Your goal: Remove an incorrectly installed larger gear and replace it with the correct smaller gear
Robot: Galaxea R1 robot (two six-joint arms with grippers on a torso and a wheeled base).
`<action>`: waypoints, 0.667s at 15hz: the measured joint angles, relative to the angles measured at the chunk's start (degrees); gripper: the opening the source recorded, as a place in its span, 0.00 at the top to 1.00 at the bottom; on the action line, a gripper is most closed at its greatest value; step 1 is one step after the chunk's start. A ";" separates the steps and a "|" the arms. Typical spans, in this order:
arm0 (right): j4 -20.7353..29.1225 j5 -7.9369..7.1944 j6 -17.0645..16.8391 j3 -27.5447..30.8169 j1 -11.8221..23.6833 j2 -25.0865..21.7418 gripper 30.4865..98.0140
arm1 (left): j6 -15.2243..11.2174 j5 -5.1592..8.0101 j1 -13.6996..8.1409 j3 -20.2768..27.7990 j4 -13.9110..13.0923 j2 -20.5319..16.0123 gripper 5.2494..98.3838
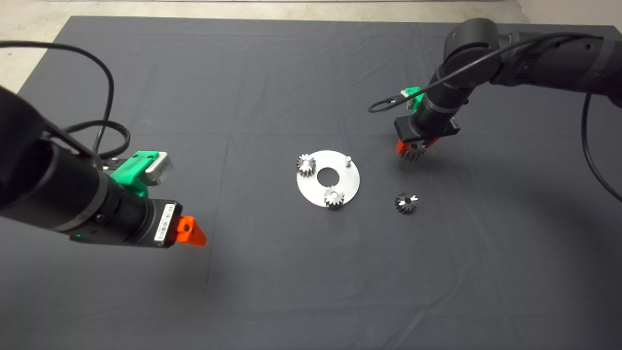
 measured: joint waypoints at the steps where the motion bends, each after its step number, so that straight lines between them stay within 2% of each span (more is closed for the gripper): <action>1: -0.02 0.11 -0.02 -0.75 -0.50 -0.02 0.72 | 0.00 0.01 0.00 0.00 0.00 0.00 0.01; 6: -0.04 -0.02 -0.07 -2.42 -2.81 -1.40 0.72 | 0.00 0.01 0.00 0.00 0.00 -0.02 0.01; 10: -0.04 -0.04 -0.07 -2.53 -3.06 -1.49 0.72 | 0.00 0.00 0.00 0.00 0.00 -0.02 0.01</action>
